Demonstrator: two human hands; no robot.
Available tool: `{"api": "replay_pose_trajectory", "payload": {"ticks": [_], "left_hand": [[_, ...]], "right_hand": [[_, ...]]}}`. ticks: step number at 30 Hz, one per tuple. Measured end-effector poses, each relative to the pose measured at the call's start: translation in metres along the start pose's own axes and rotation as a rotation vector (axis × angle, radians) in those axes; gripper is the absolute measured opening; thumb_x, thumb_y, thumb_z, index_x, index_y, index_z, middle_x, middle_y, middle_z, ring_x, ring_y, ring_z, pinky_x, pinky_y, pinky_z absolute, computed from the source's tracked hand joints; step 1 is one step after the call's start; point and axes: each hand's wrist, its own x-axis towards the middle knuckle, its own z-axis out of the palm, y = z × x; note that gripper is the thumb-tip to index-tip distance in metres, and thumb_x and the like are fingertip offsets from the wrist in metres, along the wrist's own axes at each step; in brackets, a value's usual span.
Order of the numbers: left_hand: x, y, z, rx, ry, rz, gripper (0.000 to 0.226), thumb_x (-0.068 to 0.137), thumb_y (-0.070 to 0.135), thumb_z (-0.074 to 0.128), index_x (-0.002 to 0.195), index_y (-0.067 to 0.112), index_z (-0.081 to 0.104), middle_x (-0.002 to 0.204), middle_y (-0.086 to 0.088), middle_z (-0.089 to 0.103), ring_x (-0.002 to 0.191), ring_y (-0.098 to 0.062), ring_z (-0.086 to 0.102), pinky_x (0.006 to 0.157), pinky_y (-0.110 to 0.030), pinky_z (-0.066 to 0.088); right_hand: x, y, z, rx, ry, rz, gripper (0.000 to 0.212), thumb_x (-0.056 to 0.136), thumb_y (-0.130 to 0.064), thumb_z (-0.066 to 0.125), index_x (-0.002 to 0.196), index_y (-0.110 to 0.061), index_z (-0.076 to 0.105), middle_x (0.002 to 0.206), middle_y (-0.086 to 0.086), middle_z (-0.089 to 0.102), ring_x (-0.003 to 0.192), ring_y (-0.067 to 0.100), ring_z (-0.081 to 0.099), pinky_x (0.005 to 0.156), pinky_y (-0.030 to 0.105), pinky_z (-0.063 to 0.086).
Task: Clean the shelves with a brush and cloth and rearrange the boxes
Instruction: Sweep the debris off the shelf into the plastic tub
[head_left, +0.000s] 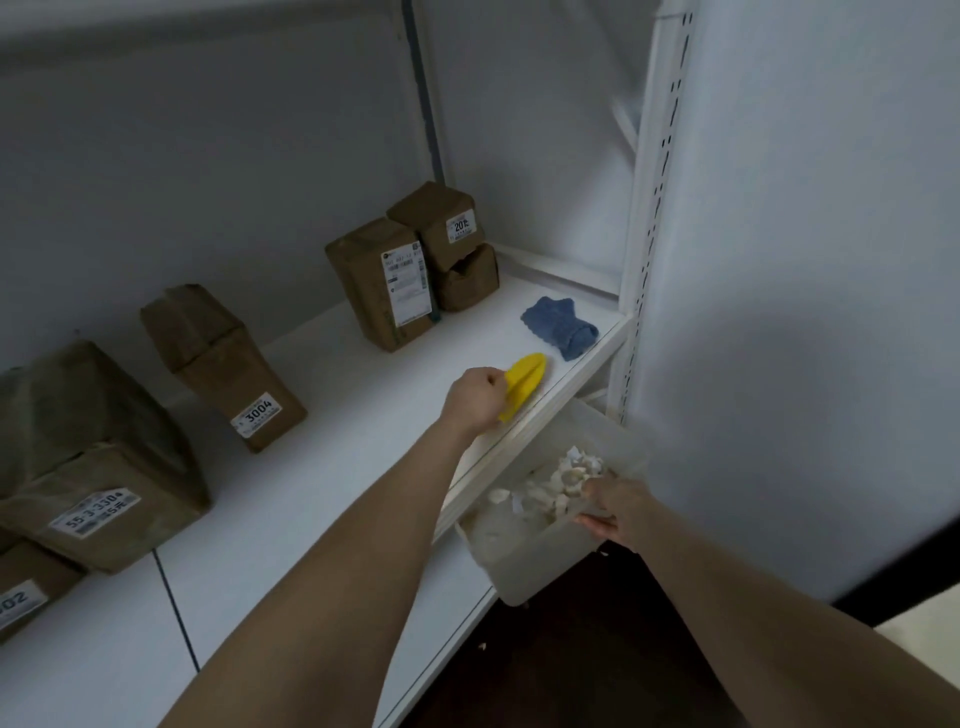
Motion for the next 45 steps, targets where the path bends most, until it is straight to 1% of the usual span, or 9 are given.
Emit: {"api": "replay_pose_trajectory", "payload": {"ticks": [4,9,12,15,17,21,29,38,45], "left_hand": [[-0.006,-0.024,-0.016,0.081,0.128,-0.095,0.034,0.096,0.018,0.037,0.104,0.003,0.066,0.109,-0.022,0.065,0.098,-0.039,0.062,0.080,-0.041,0.051],[-0.035,-0.003,0.012,-0.017,-0.122,-0.001,0.036,0.096,0.014,0.040,0.062,0.015,0.050,0.062,-0.005,0.048,0.060,-0.020,0.045,0.054,-0.025,0.035],[-0.042,0.001,0.013,-0.038,-0.032,0.027,0.033,0.097,0.018,0.041,0.070,0.014,0.060,0.069,-0.003,0.053,0.070,-0.017,0.049,0.059,-0.025,0.034],[-0.041,-0.010,-0.009,-0.113,0.121,-0.030,0.032,0.098,0.018,0.039,0.087,0.005,0.065,0.081,-0.014,0.058,0.073,-0.023,0.052,0.063,-0.027,0.037],[-0.042,-0.018,-0.024,-0.122,0.204,-0.088,0.034,0.098,0.017,0.036,0.092,-0.002,0.064,0.087,-0.024,0.061,0.074,-0.034,0.056,0.062,-0.033,0.040],[-0.058,-0.020,-0.016,-0.073,-0.078,-0.091,0.034,0.097,0.014,0.037,0.068,0.008,0.055,0.070,-0.012,0.051,0.052,-0.024,0.044,0.046,-0.023,0.031],[-0.057,-0.008,-0.001,0.039,-0.168,0.010,0.044,0.098,0.016,0.040,0.054,0.017,0.038,0.057,-0.001,0.039,0.054,-0.014,0.036,0.058,-0.027,0.031],[-0.050,-0.006,-0.013,0.035,0.005,0.007,0.025,0.098,0.019,0.039,0.083,0.012,0.058,0.079,-0.013,0.055,0.072,-0.023,0.048,0.066,-0.029,0.036],[-0.034,-0.009,-0.026,0.110,0.112,-0.024,0.031,0.085,0.019,0.053,0.112,0.012,0.066,0.104,-0.014,0.067,0.097,-0.032,0.060,0.077,-0.032,0.048]], "right_hand": [[-0.005,0.001,0.000,0.037,-0.039,0.021,0.029,0.089,-0.004,0.062,0.117,-0.001,0.054,0.092,0.015,0.050,0.077,0.031,0.064,0.024,0.024,0.041],[-0.006,0.010,0.009,0.020,-0.025,0.012,0.036,0.089,-0.004,0.062,0.124,-0.003,0.053,0.130,0.018,0.049,0.086,0.032,0.062,0.023,0.023,0.039],[-0.009,0.010,0.011,-0.014,-0.032,0.002,0.038,0.090,-0.006,0.062,0.127,-0.002,0.051,0.134,0.020,0.046,0.064,0.027,0.057,0.022,0.021,0.036],[-0.011,0.008,0.007,0.007,-0.047,0.032,0.034,0.089,-0.007,0.062,0.122,-0.002,0.051,0.133,0.026,0.044,0.070,0.035,0.066,0.021,0.021,0.035],[-0.012,0.007,0.007,0.015,-0.057,0.022,0.029,0.089,-0.006,0.062,0.115,-0.004,0.052,0.132,0.026,0.045,0.043,0.030,0.064,0.022,0.021,0.036],[-0.008,0.008,0.007,0.010,-0.048,0.015,0.037,0.090,-0.007,0.061,0.126,-0.006,0.051,0.137,0.019,0.044,0.021,0.019,0.048,0.025,0.021,0.038],[-0.016,0.008,0.002,-0.016,-0.051,0.005,0.041,0.091,-0.004,0.058,0.131,-0.006,0.050,0.140,0.018,0.042,0.069,0.031,0.062,0.023,0.020,0.037],[-0.006,0.009,-0.001,-0.047,-0.043,-0.010,0.040,0.090,-0.007,0.060,0.128,-0.006,0.050,0.135,0.022,0.043,0.066,0.030,0.059,0.025,0.021,0.039],[-0.002,0.009,-0.004,-0.024,-0.042,-0.010,0.018,0.088,-0.004,0.061,0.103,-0.006,0.052,0.120,0.024,0.051,0.025,0.024,0.053,0.026,0.020,0.039]]}}
